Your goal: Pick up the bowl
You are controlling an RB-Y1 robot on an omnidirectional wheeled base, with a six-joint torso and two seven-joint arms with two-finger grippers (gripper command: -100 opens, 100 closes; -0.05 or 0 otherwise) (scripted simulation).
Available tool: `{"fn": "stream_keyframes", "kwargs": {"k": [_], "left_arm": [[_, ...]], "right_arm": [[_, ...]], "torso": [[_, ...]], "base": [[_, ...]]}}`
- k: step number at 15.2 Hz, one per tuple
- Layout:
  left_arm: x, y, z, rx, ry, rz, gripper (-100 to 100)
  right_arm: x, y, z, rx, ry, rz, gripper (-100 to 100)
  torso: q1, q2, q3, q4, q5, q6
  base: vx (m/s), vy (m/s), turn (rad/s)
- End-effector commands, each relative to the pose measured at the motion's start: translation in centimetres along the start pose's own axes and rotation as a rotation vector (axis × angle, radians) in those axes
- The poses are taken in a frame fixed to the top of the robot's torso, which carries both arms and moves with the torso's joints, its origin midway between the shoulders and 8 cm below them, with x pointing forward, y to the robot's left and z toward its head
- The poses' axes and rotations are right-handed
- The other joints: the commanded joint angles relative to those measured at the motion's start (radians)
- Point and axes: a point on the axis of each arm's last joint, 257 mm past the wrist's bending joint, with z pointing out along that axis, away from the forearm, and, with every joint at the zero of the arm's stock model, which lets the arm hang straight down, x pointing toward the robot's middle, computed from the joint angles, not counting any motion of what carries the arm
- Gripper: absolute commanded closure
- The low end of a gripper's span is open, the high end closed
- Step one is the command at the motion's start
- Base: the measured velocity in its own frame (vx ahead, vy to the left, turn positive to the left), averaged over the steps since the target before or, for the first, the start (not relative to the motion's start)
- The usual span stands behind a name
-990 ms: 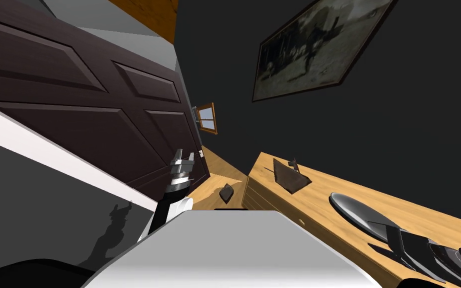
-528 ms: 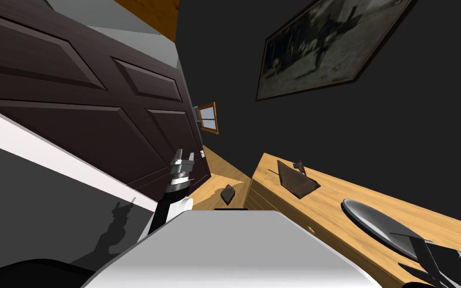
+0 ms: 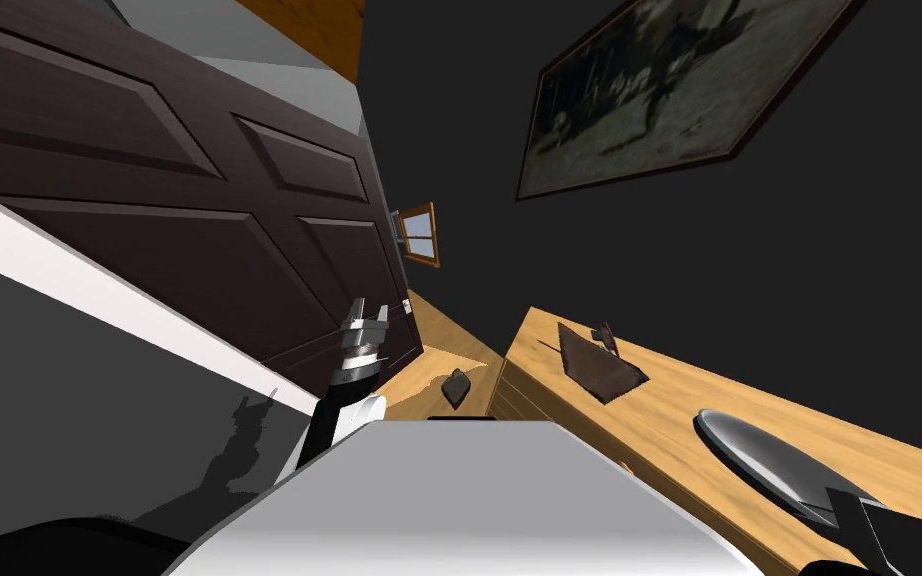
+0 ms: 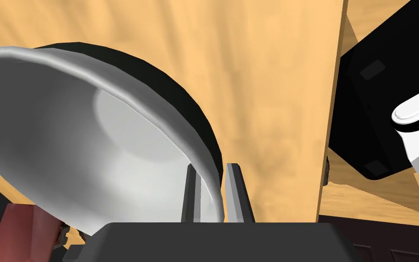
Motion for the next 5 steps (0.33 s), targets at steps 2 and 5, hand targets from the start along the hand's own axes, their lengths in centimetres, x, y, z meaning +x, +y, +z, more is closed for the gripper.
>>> {"fn": "stream_keyframes", "kwargs": {"k": [2,5], "left_arm": [[0.0,0.0,0.0,0.000,0.000,0.000,0],[0.0,0.0,0.0,0.000,0.000,0.000,0]], "right_arm": [[-0.7,-1.0,-0.8,-0.007,0.000,-0.015,100],[-0.8,-1.1,-0.9,-0.006,0.001,-0.018,100]], "torso": [[0.000,0.000,0.000,0.000,0.000,0.000],[0.003,0.000,0.000,0.000,0.002,0.001]], "base": [[0.004,0.007,-0.066],[0.000,0.028,-0.122]]}}
